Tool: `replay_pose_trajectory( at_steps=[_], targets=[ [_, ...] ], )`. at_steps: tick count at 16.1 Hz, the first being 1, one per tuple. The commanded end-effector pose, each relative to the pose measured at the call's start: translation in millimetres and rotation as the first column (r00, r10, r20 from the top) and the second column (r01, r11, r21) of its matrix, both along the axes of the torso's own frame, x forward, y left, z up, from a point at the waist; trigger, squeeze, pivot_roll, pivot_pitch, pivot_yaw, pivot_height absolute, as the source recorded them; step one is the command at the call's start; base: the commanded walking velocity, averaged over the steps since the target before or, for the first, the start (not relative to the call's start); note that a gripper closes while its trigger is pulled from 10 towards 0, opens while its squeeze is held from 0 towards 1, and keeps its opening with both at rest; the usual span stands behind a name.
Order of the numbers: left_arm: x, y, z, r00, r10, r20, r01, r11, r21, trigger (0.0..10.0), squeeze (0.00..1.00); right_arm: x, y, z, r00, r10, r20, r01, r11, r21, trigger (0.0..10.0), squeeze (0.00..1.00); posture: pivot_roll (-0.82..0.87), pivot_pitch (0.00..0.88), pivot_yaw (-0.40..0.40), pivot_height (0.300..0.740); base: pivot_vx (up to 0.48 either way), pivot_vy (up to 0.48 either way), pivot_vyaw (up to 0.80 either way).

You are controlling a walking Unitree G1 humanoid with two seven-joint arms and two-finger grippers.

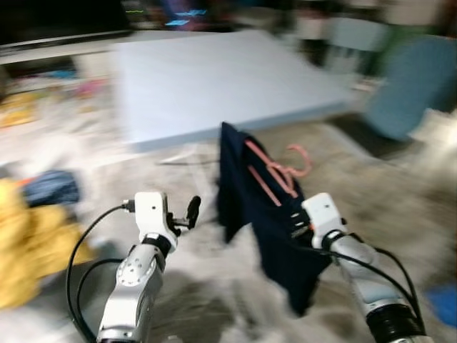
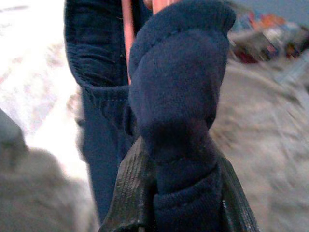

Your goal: Hang hanger

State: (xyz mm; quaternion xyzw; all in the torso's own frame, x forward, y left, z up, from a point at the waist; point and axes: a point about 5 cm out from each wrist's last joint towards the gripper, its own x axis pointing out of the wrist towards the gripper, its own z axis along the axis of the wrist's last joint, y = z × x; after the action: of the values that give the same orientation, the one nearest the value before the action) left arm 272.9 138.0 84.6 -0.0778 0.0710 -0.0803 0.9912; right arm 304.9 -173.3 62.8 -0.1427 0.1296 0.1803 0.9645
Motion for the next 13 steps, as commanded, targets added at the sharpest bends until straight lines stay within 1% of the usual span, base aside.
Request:
replay_pose_trajectory(
  at_steps=[1, 2, 4, 6, 7, 9, 11, 13],
  targets=[
    [-0.4, 5.6, 4, 1.000, 0.018, 0.007, -0.018, 1.000, 0.018, 10.0, 0.00, 5.8, 13.9, 17, 0.996, 0.041, 0.078, -0.044, 0.999, 0.032, 10.0, 0.00, -0.10, 0.000, 0.011, 0.740, 0.000, 0.352, 0.80],
    [-0.9, 4.8, 4, 1.000, 0.011, 0.004, -0.011, 1.000, 0.029, 10.0, 0.00, 6.1, 14.8, 18, 0.996, 0.044, 0.080, -0.047, 0.998, 0.031, 10.0, 0.00, -0.10, 0.000, 0.018, 0.740, 0.000, 0.000, 0.55],
    [-2.9, 1.5, 4, 1.000, -0.023, 0.005, 0.023, 0.999, 0.044, 10.0, 0.00, 5.8, 14.8, 20, 0.995, 0.039, 0.088, -0.042, 0.999, 0.033, 10.0, 0.00, -0.12, 0.000, 0.033, 0.740, 0.000, 0.000, 0.00],
    [-3.0, -0.9, 4, 0.998, -0.055, 0.001, 0.055, 0.997, 0.054, 10.0, 0.00, 2.8, 9.6, 21, 0.996, 0.020, 0.092, -0.023, 0.999, 0.032, 10.0, 0.00, -0.13, 0.000, 0.041, 0.740, 0.000, 0.000, 0.00],
    [1.1, -3.5, 6, 0.997, -0.071, 0.005, 0.070, 0.995, 0.067, 10.0, 0.00, 0.1, 6.2, 20, 0.996, 0.016, 0.086, -0.018, 1.000, 0.024, 10.0, 0.00, -0.14, 0.000, 0.041, 0.740, 0.000, 0.000, 0.00],
    [6.4, -6.7, 10, 0.996, -0.084, 0.020, 0.083, 0.995, 0.053, 10.0, 0.00, -1.2, 4.5, 20, 0.997, 0.024, 0.079, -0.025, 1.000, 0.011, 10.0, 0.00, -0.14, 0.000, 0.038, 0.740, 0.000, 0.000, 0.00],
    [7.8, -9.7, 13, 0.995, -0.093, 0.035, 0.091, 0.995, 0.030, 10.0, 0.00, -2.7, 5.0, 20, 0.996, 0.035, 0.078, -0.035, 0.999, 0.006, 10.0, 0.00, -0.15, 0.000, 0.033, 0.740, 0.000, 0.000, 0.00],
    [8.0, -10.5, 13, 0.996, -0.085, 0.038, 0.084, 0.996, 0.020, 10.0, 0.00, -2.6, 9.1, 22, 0.996, 0.041, 0.082, -0.042, 0.999, 0.009, 10.0, 0.00, -0.15, 0.000, 0.030, 0.740, 0.000, -0.386, 0.00]
  ],
)
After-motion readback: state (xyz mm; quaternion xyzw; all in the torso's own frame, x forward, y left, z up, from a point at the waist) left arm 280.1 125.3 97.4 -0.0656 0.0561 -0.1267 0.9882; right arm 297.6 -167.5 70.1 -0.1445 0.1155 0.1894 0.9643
